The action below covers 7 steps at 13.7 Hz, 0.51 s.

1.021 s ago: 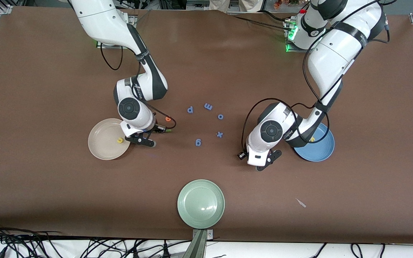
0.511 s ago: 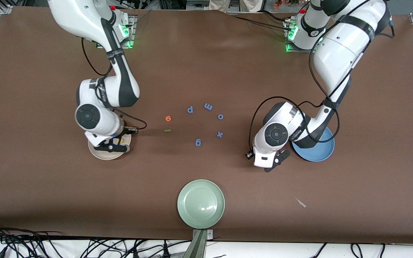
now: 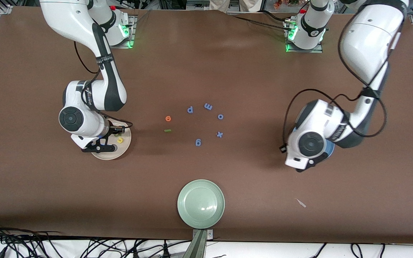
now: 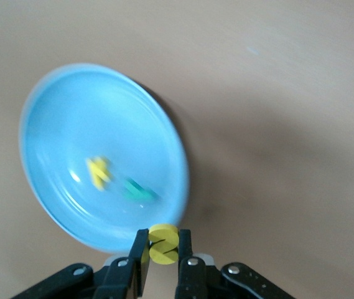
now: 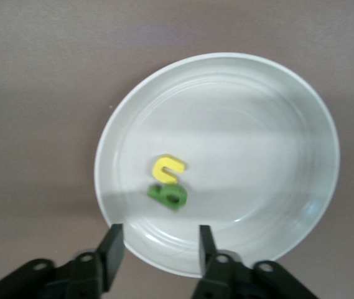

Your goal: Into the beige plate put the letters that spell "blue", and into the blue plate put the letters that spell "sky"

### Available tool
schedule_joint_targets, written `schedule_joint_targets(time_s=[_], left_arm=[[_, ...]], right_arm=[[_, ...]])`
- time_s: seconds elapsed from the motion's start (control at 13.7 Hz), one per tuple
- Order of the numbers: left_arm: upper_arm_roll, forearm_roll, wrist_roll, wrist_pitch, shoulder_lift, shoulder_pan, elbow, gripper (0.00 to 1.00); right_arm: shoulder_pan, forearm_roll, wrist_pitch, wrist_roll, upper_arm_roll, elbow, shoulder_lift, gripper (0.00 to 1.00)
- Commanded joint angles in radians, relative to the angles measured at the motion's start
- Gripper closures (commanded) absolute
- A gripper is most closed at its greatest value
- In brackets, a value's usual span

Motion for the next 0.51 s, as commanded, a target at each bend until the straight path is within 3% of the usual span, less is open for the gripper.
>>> schedule_joint_targets(time_s=[0.0, 0.22, 0.44], left_arm=[[-0.016, 0.049, 0.134, 0.064, -0.023, 0.127, -0.089, 1.00], [-0.016, 0.046, 0.156, 0.251, -0.020, 0.170, -0.203, 1.00], [-0.018, 0.029, 0.151, 0.280, -0.021, 0.182, -0.217, 1.00]], right_arm=[[0.008, 0.037, 0.005, -0.002, 0.001, -0.012, -0.019, 0.36], [0.036, 0.043, 0.007, 0.114, 0.014, 0.015, -0.013, 0.36], [0.082, 0.068, 0.019, 0.284, 0.054, 0.070, 0.030, 0.36]])
